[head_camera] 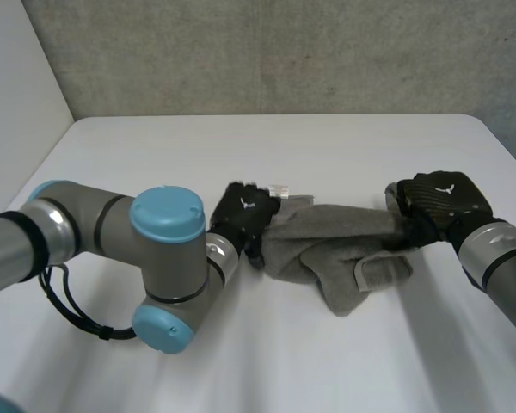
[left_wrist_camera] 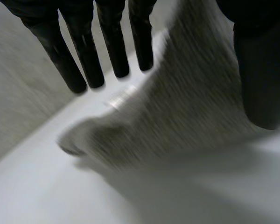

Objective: Fold the towel.

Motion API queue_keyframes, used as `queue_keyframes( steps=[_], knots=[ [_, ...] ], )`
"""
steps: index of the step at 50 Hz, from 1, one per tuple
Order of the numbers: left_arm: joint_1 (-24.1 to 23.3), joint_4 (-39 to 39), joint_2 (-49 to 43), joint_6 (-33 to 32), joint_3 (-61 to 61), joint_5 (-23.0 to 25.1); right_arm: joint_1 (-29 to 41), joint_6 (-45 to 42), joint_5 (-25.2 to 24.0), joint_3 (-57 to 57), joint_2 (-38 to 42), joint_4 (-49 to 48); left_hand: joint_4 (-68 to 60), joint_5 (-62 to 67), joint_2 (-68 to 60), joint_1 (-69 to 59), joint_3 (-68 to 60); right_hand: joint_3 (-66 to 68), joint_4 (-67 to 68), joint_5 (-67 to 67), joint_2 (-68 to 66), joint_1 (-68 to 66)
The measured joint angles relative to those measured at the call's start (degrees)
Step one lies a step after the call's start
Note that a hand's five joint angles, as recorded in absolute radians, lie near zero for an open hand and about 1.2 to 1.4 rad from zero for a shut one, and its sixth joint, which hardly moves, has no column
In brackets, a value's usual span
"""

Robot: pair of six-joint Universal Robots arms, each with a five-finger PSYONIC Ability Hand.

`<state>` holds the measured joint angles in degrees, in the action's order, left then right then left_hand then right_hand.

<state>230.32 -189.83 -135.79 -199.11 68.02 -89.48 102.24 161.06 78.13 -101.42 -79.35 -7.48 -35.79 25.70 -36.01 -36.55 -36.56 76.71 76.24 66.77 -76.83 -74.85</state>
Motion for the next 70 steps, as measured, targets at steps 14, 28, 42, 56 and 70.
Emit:
queue_keyframes(
  steps=[14, 28, 42, 56, 70],
  knots=[
    [2.5, 2.5, 1.9, 0.8, -14.0, -5.0, 0.8, -1.0, -5.0, 11.5, 4.1, -17.7, -41.5, 41.1, -41.2, -38.8, -42.0, 0.1, 0.0, 0.0, 0.0, -0.3],
    [3.8, -26.6, 22.2, 0.9, -11.1, -9.1, 7.8, 1.2, -4.1, 18.1, -1.8, -49.7, -41.6, 42.5, -41.2, -40.1, -42.3, 0.2, 0.0, 0.0, 0.0, -0.3],
    [7.9, -21.5, 30.0, 0.5, 24.1, -6.6, 8.6, -16.9, -10.7, 26.4, 10.0, 1.5, -42.0, 42.5, -41.5, -40.1, -42.5, 0.3, 0.5, 0.0, 0.0, -0.3],
    [7.9, -18.4, 29.1, 0.4, 43.4, -5.0, 13.2, -25.6, -8.1, 13.8, 19.1, 6.2, -42.0, 42.5, -41.5, -40.3, -42.5, 0.3, 0.5, 0.0, 0.0, -0.3],
    [3.5, -2.3, 31.9, 1.1, 44.0, -3.1, 12.5, -27.6, -4.4, 11.0, 9.6, 15.2, -42.0, 42.5, -41.5, -40.4, -42.5, 0.3, 0.5, 0.0, 0.0, -0.3]
  ],
)
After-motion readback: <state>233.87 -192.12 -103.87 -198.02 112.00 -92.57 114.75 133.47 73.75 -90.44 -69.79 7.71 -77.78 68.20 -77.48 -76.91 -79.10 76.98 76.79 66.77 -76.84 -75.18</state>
